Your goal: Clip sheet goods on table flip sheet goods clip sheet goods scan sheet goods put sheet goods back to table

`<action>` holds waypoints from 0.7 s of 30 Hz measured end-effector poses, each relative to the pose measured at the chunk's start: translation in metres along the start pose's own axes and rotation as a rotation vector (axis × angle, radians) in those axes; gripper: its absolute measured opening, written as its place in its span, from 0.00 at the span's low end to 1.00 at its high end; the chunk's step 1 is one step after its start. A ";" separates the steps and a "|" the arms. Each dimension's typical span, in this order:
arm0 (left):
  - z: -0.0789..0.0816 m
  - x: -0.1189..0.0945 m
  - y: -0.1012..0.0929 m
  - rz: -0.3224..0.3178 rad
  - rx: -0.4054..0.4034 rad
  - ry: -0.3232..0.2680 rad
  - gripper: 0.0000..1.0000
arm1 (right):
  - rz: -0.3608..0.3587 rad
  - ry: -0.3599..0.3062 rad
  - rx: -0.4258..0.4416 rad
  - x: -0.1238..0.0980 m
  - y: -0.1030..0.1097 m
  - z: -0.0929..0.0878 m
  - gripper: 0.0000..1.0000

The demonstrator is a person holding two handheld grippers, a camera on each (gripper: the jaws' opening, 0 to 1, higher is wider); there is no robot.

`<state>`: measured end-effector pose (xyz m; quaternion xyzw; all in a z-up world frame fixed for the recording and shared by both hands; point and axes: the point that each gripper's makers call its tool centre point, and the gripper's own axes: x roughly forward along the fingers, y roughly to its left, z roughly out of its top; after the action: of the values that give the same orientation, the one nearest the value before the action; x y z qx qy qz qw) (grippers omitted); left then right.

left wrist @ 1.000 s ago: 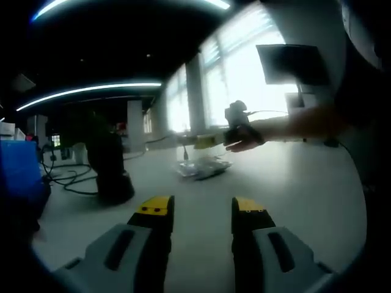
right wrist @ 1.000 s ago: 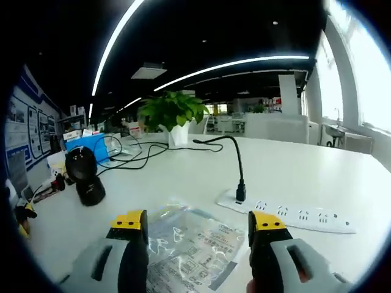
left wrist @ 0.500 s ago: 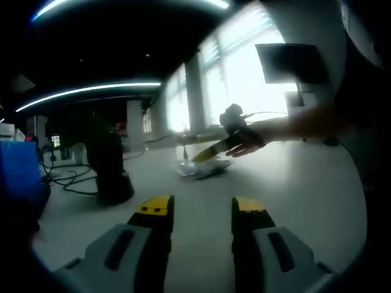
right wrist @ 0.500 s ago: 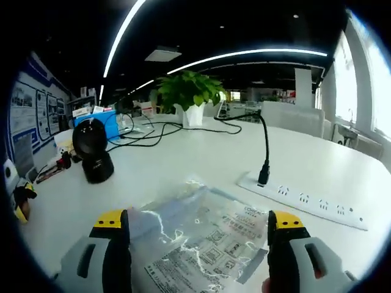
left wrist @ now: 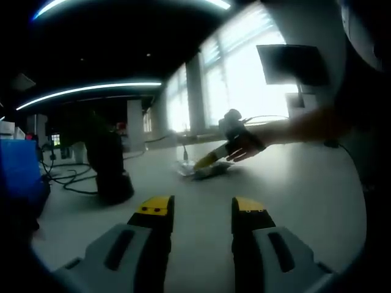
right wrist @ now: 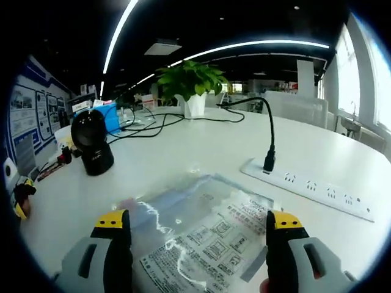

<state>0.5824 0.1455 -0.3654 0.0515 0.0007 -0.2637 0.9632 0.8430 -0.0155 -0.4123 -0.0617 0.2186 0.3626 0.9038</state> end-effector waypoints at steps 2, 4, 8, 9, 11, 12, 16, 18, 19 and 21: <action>0.000 0.000 0.000 0.000 0.000 0.000 0.30 | 0.003 0.000 0.012 -0.001 -0.001 -0.001 0.85; 0.000 0.000 0.000 0.000 0.000 0.001 0.30 | 0.006 0.006 0.016 0.000 -0.001 -0.004 0.85; 0.000 0.000 0.000 0.001 -0.002 0.001 0.30 | 0.009 0.009 0.021 0.001 0.000 -0.006 0.85; 0.000 0.000 0.000 0.001 -0.002 0.000 0.30 | 0.008 0.007 0.030 0.000 -0.001 -0.006 0.84; 0.000 0.000 0.000 0.001 -0.002 0.001 0.30 | 0.005 0.007 0.041 -0.001 -0.002 -0.006 0.81; 0.000 0.000 0.000 0.001 -0.002 0.000 0.30 | 0.007 0.006 0.045 -0.001 -0.002 -0.006 0.81; 0.000 0.000 0.000 0.000 -0.002 0.000 0.30 | 0.015 0.005 0.040 -0.002 0.000 -0.007 0.80; 0.000 0.000 -0.001 0.000 -0.001 0.000 0.30 | 0.019 0.006 0.037 -0.001 -0.001 -0.007 0.80; 0.000 -0.001 -0.001 0.001 -0.001 0.000 0.30 | 0.018 0.006 0.036 -0.001 -0.001 -0.007 0.80; 0.001 -0.001 -0.001 0.001 0.001 0.000 0.30 | 0.015 0.007 0.024 0.000 -0.002 -0.007 0.80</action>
<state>0.5813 0.1450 -0.3649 0.0518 0.0007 -0.2632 0.9634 0.8415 -0.0191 -0.4186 -0.0505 0.2268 0.3666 0.9009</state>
